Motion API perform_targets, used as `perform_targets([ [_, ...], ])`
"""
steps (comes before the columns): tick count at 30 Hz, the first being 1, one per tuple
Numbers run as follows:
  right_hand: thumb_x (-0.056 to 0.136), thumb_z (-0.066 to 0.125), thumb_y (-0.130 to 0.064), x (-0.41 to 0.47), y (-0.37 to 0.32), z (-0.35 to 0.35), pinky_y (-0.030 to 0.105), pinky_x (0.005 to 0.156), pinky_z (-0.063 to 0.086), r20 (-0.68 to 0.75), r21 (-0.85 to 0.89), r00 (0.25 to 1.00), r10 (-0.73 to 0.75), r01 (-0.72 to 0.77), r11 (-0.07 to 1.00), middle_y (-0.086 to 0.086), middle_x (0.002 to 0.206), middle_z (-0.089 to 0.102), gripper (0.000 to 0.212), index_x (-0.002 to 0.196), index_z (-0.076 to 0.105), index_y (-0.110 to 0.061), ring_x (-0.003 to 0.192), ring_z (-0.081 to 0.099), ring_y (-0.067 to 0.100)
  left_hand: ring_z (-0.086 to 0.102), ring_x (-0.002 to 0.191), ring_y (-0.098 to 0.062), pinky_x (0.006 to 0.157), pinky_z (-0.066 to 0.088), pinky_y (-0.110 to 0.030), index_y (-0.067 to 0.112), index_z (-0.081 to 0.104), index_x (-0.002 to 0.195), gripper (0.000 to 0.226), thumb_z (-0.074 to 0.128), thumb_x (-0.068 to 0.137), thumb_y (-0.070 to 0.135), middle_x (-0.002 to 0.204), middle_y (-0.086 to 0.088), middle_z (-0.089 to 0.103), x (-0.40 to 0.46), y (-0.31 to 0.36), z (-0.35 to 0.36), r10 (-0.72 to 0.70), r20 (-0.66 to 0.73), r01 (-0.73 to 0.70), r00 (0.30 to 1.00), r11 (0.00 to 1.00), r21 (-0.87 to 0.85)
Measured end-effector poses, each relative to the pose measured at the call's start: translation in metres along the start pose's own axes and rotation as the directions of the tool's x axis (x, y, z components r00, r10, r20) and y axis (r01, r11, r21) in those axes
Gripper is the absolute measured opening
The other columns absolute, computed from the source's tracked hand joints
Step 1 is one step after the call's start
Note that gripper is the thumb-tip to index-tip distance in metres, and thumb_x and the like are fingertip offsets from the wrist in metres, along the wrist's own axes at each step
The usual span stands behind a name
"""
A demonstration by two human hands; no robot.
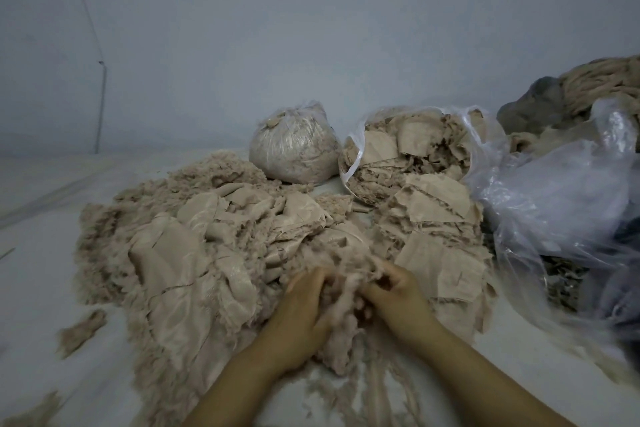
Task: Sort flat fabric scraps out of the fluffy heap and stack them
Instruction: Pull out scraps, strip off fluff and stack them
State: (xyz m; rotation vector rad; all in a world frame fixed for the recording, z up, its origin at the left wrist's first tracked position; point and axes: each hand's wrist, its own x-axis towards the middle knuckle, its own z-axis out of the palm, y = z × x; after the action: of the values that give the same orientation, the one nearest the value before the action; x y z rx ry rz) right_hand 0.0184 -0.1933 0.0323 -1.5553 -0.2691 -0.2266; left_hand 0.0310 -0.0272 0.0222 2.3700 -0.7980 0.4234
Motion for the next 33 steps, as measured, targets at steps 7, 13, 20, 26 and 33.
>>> perform_targets([
  [7,0.097,0.042,0.001,0.009,-0.005,-0.008,0.017,0.036,0.03,-0.163,0.567,0.968,0.19,-0.066,0.821,0.001,0.048,0.04,0.024,0.084,0.055,-0.014,0.038,0.031,0.007,0.059,0.099,-0.016,0.093,0.038,-0.025,0.016,0.068,0.106,0.025,0.049,0.092,0.008,0.103,0.0,0.067,0.009,-0.011,0.005,-0.098,-0.087,0.116,0.991,0.966,0.232],
  [13,0.099,0.038,-0.003,0.005,-0.003,0.001,0.023,0.052,0.052,-0.091,0.523,0.974,0.209,-0.132,0.842,0.014,0.079,0.069,0.035,0.091,0.07,-0.012,0.061,0.066,0.019,0.045,0.12,-0.004,0.103,0.022,-0.022,0.023,0.055,0.119,0.025,0.044,0.097,0.029,0.117,0.016,0.051,0.003,-0.002,0.002,-0.067,-0.146,0.097,0.987,0.973,0.21],
  [20,0.082,0.06,-0.003,0.0,0.0,0.013,0.033,0.068,0.058,0.024,0.406,0.992,0.121,-0.12,0.906,0.016,0.093,0.073,0.024,0.103,0.069,-0.01,0.082,0.07,0.028,0.05,0.116,-0.015,0.106,0.016,-0.013,0.017,0.062,0.116,0.04,0.045,0.083,0.002,0.118,-0.002,0.062,0.008,0.0,0.009,-0.09,0.013,0.084,0.996,0.969,0.232],
  [26,0.096,0.047,-0.006,0.004,-0.011,-0.006,0.023,0.05,0.052,-0.04,0.454,0.99,0.134,-0.101,0.885,0.008,0.058,0.068,0.041,0.064,0.072,-0.011,0.054,0.066,0.013,0.05,0.116,-0.011,0.104,0.023,-0.015,0.024,0.065,0.116,0.047,0.049,0.078,0.001,0.117,0.006,0.062,0.006,-0.013,0.004,-0.153,-0.039,0.158,0.987,0.969,0.188],
  [33,0.086,0.056,-0.016,-0.007,-0.005,0.013,0.035,0.08,0.055,0.203,0.257,0.977,0.058,-0.111,0.96,0.02,0.101,0.07,0.035,0.115,0.055,0.003,0.09,0.069,0.028,0.065,0.103,-0.009,0.084,0.053,-0.021,0.034,0.053,0.123,0.068,0.081,0.063,0.051,0.114,0.005,0.068,0.006,0.025,-0.012,-0.412,0.094,0.285,0.906,0.431,-0.856],
])
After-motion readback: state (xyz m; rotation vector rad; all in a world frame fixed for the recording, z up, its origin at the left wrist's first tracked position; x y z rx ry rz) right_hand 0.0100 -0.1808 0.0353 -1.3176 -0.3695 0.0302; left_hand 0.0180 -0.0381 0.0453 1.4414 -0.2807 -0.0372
